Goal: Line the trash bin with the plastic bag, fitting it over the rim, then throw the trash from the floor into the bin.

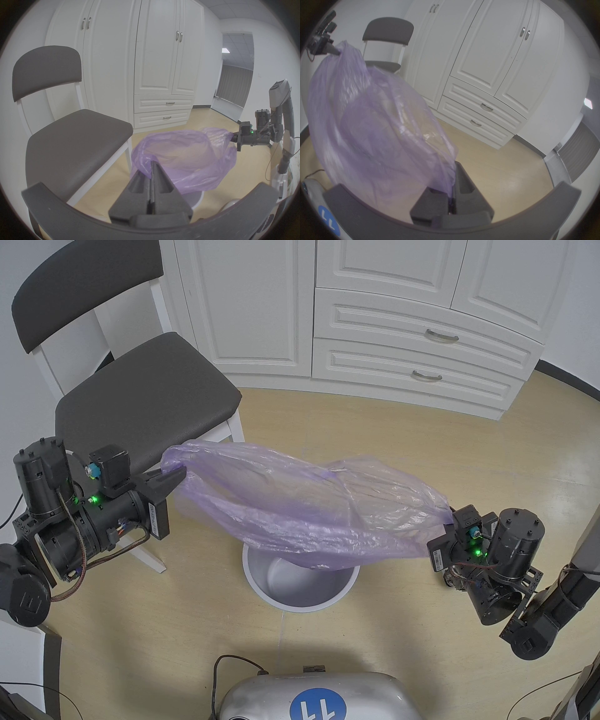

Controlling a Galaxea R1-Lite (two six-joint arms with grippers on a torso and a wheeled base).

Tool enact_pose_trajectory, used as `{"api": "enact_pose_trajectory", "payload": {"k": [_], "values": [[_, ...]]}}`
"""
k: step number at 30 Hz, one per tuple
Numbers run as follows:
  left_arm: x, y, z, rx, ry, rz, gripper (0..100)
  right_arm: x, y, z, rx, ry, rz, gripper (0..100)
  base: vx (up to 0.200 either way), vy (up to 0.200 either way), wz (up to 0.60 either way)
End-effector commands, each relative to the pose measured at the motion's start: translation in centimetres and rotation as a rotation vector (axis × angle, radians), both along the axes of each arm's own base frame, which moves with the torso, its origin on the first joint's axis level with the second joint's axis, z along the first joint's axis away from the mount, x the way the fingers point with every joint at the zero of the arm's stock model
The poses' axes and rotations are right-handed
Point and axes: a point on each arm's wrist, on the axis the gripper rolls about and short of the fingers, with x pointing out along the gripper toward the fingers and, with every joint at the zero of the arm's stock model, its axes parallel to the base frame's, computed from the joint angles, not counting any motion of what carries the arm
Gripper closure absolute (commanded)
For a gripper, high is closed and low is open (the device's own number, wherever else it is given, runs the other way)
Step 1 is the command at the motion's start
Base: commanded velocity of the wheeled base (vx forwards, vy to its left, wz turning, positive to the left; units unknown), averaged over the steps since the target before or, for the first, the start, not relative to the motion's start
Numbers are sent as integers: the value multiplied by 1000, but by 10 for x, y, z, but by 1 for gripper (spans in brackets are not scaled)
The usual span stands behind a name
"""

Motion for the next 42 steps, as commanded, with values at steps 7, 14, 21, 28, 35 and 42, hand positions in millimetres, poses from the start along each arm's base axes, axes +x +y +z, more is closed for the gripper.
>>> {"api": "enact_pose_trajectory", "payload": {"k": [7, 14, 21, 28, 35, 42], "values": [[8, 12, -5, 35, 2, 46, 100, 7, -16, -10, -54, 33, -59, 100, 0, 0, 0], [17, 17, -9, 50, 16, 71, 100, 9, -20, -10, -63, 36, -73, 100, 0, 0, 0], [25, 23, -16, 85, 26, 96, 100, 10, -22, -10, -65, 37, -83, 100, 0, 0, 0], [25, 27, -16, 85, 28, 112, 100, 5, -28, -9, -94, 44, -92, 100, 0, 0, 0], [25, 27, -16, 85, 26, 110, 100, 1, -31, -10, -120, 53, -92, 100, 0, 0, 0], [25, 11, -17, 83, 20, 60, 100, 2, -24, -4, -86, -11, -72, 100, 0, 0, 0]]}}
